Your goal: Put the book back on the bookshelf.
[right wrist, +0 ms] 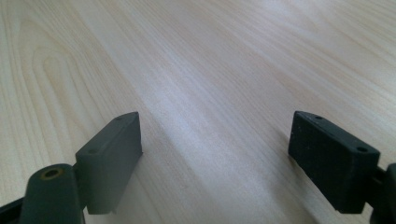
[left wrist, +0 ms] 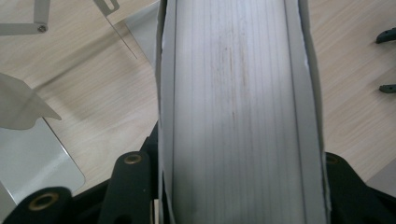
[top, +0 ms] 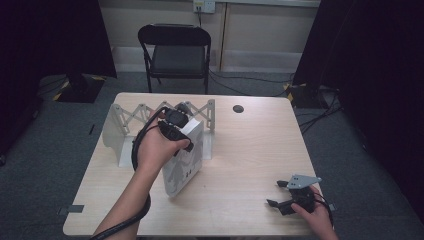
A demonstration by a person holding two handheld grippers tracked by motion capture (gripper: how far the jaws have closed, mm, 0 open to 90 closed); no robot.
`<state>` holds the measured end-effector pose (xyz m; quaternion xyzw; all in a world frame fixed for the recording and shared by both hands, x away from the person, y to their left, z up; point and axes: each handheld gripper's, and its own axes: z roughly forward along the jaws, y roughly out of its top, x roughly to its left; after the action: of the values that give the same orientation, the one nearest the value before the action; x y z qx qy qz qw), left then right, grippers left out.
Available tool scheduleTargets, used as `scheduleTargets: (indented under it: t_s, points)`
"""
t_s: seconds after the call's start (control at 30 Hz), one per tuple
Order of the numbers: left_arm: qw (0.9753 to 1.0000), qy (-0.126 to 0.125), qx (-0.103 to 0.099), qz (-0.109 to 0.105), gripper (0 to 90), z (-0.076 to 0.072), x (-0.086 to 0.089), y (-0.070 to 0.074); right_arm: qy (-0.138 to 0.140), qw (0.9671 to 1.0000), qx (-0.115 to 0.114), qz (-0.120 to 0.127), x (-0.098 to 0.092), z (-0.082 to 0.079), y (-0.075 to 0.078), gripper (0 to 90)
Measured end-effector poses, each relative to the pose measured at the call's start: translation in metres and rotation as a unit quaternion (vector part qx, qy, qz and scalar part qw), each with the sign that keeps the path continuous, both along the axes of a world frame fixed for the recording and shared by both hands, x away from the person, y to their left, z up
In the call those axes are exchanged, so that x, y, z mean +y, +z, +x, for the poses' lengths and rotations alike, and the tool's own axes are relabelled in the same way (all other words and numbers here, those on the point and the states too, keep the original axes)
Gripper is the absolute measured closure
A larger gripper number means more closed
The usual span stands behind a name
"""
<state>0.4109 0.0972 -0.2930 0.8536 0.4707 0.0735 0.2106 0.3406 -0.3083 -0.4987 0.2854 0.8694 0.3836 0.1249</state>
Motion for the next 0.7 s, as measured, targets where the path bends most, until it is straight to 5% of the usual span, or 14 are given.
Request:
scheduleTargets:
  t_s: [0.7]
  points:
    - [0.9995, 0.031, 0.004, 0.003, 52.9, 0.012, 0.001, -0.002, 0.000, 1.0000, 0.001, 0.000, 0.000, 0.000, 0.000, 16.9]
